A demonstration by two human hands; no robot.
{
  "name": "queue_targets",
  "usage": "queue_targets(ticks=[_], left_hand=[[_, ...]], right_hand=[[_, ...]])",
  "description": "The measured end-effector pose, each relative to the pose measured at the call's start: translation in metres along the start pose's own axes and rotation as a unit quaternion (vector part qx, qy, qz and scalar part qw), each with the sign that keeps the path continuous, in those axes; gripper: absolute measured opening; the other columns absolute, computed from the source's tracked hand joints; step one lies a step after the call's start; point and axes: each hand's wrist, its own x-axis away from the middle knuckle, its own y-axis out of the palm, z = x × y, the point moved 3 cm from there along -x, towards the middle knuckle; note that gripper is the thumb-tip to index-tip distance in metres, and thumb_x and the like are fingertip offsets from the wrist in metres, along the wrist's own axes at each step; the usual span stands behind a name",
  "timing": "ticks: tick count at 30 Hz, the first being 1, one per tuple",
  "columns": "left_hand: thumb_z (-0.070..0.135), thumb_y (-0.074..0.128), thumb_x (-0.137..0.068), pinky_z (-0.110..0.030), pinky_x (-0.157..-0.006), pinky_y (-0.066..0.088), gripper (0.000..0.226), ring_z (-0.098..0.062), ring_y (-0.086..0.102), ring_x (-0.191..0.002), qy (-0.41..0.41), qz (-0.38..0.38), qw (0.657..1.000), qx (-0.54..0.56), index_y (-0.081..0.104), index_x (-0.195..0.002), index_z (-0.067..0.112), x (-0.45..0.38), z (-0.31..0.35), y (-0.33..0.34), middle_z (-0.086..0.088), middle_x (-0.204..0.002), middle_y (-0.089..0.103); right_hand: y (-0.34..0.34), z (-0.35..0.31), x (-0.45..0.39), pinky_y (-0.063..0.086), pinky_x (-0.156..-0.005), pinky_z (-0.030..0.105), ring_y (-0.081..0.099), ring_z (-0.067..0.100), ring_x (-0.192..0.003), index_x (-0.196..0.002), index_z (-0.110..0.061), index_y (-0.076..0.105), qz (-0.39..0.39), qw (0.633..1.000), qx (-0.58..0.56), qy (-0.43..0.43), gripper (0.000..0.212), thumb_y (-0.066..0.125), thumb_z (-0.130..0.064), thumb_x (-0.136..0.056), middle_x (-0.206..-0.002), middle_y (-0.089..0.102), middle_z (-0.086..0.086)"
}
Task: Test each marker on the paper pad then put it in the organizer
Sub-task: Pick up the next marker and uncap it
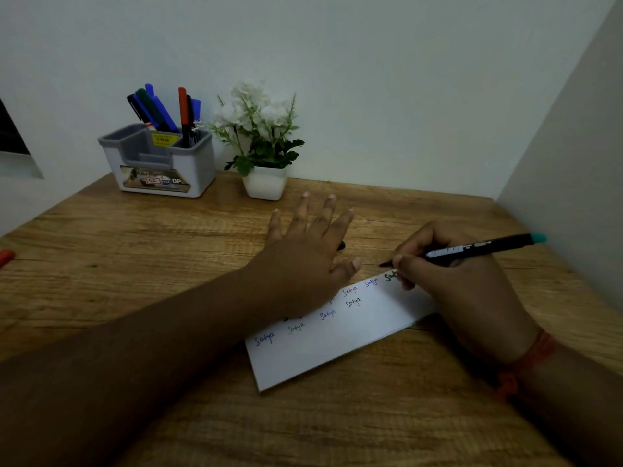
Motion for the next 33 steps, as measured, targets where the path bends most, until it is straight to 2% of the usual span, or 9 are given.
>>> queue_targets(ticks=[4, 9, 14, 18, 21, 24, 28, 30, 33], left_hand=[[0.063, 0.022, -0.096, -0.059, -0.117, -0.011, 0.071, -0.019, -0.033, -0.144, 0.011, -0.004, 1.0, 0.029, -0.009, -0.155, 0.037, 0.0, 0.0, -0.004, 0.009, -0.162, -0.023], [0.064, 0.022, -0.096, -0.053, -0.119, -0.013, 0.067, -0.014, -0.028, -0.146, 0.018, 0.016, 0.996, 0.082, 0.0, -0.155, 0.04, 0.001, -0.004, -0.013, 0.011, -0.164, -0.012], [0.055, 0.041, -0.097, -0.056, -0.119, -0.008, 0.052, -0.016, -0.013, -0.151, 0.017, 0.031, 0.998, 0.059, 0.037, -0.144, 0.034, -0.003, -0.015, -0.021, 0.008, -0.165, 0.008], [0.049, 0.054, -0.094, -0.056, -0.119, -0.005, 0.037, -0.015, 0.004, -0.152, 0.01, 0.024, 0.999, 0.038, 0.055, -0.127, 0.031, -0.006, -0.02, -0.02, 0.009, -0.158, 0.029], [0.047, 0.057, -0.093, -0.059, -0.119, 0.006, 0.029, -0.01, 0.035, -0.133, 0.009, 0.044, 0.998, 0.047, 0.061, -0.116, 0.031, -0.007, -0.021, -0.02, 0.012, -0.136, 0.046], [0.044, 0.059, -0.092, -0.056, -0.114, 0.022, 0.02, -0.003, 0.038, -0.103, 0.016, 0.074, 0.995, 0.058, 0.064, -0.109, 0.033, -0.008, -0.021, -0.02, 0.015, -0.113, 0.05], [0.036, 0.059, -0.095, -0.05, -0.118, 0.016, 0.014, -0.002, 0.046, -0.103, 0.035, 0.075, 0.994, 0.067, 0.065, -0.108, 0.036, -0.011, -0.019, -0.02, 0.019, -0.103, 0.054], [0.029, 0.06, -0.095, -0.042, -0.11, 0.028, 0.014, 0.0, 0.045, -0.095, 0.063, 0.1, 0.989, 0.085, 0.066, -0.107, 0.033, -0.009, -0.017, -0.022, 0.022, -0.095, 0.052], [0.018, 0.06, -0.095, -0.025, -0.079, 0.041, 0.014, -0.003, 0.051, -0.09, 0.075, 0.133, 0.976, 0.154, 0.067, -0.104, 0.027, -0.006, -0.014, -0.027, 0.018, -0.096, 0.058]], right_hand=[[-0.005, 0.004, -0.007, 0.053, -0.07, 0.025, 0.067, 0.012, -0.07, -0.081, -0.01, 0.068, 0.023, 0.999, -0.022, 0.002, 0.005, 0.068, -0.012, -0.086, -0.073, 0.071, 0.004], [-0.013, 0.007, -0.012, 0.055, -0.07, 0.025, 0.069, 0.016, -0.074, -0.087, -0.008, 0.067, 0.043, 0.998, -0.04, -0.001, 0.004, 0.067, -0.012, -0.089, -0.079, 0.072, 0.007], [-0.015, 0.007, -0.014, 0.058, -0.074, 0.027, 0.072, 0.012, -0.075, -0.089, -0.013, 0.066, 0.052, 0.996, -0.07, -0.007, 0.008, 0.07, -0.007, -0.087, -0.088, 0.074, 0.003], [-0.015, 0.01, -0.012, 0.056, -0.087, 0.031, 0.072, 0.011, -0.094, -0.094, -0.023, 0.072, 0.022, 0.998, -0.065, -0.006, 0.012, 0.073, -0.014, -0.086, -0.1, 0.075, -0.004], [-0.015, 0.01, -0.011, 0.054, -0.093, 0.033, 0.07, 0.007, -0.102, -0.098, -0.028, 0.074, 0.01, 0.998, -0.061, -0.009, 0.014, 0.071, -0.018, -0.088, -0.106, 0.074, -0.01], [-0.013, 0.008, -0.009, 0.054, -0.097, 0.037, 0.071, 0.006, -0.1, -0.099, -0.028, 0.076, -0.003, 0.997, -0.075, -0.007, 0.017, 0.068, -0.016, -0.089, -0.106, 0.075, -0.012], [-0.01, 0.007, -0.009, 0.055, -0.096, 0.039, 0.073, 0.009, -0.095, -0.097, -0.026, 0.076, -0.013, 0.996, -0.089, 0.009, 0.016, 0.07, -0.015, -0.087, -0.1, 0.077, -0.005], [-0.01, 0.007, -0.008, 0.057, -0.094, 0.041, 0.074, 0.013, -0.091, -0.094, -0.023, 0.075, -0.018, 0.995, -0.101, 0.008, 0.015, 0.07, -0.011, -0.087, -0.095, 0.077, -0.001], [-0.01, 0.007, -0.007, 0.058, -0.09, 0.038, 0.075, 0.015, -0.089, -0.091, -0.022, 0.075, -0.023, 0.994, -0.109, 0.003, 0.014, 0.07, -0.009, -0.087, -0.092, 0.078, 0.002]])
